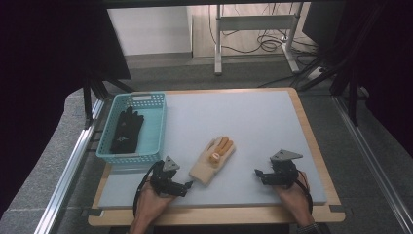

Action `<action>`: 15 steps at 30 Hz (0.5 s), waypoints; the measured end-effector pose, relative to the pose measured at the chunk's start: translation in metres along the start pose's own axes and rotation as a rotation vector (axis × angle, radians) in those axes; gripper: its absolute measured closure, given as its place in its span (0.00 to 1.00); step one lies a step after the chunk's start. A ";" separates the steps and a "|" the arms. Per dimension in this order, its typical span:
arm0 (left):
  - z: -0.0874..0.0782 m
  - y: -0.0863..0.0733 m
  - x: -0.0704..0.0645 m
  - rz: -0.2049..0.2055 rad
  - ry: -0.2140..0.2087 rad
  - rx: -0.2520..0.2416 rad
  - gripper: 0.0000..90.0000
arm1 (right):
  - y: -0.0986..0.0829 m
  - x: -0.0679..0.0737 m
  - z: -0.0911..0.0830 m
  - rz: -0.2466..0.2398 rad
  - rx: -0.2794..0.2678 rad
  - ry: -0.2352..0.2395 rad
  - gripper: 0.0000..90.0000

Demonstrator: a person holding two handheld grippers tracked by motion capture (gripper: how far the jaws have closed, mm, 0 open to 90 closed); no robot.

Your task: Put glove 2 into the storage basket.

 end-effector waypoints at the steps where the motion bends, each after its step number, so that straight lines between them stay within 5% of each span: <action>1: -0.001 0.002 -0.001 0.001 -0.011 -0.004 0.05 | 0.000 0.000 0.000 0.000 0.000 0.000 0.22; 6: -0.009 0.023 -0.007 -0.008 -0.080 -0.026 0.05 | 0.000 0.000 0.000 0.000 0.000 -0.001 0.22; 15: 0.014 0.065 -0.018 0.003 -0.093 0.009 0.04 | 0.000 0.000 0.000 0.000 0.000 0.000 0.22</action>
Point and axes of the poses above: each handheld gripper's, and its own axes: z roughly forward along the jaws, y roughly out of its top, x roughly to its left, the point moved 1 cm from there along z, roughly forward along the jaws, and after that the axes turned 2 degrees about z, right-handed, at the moved point
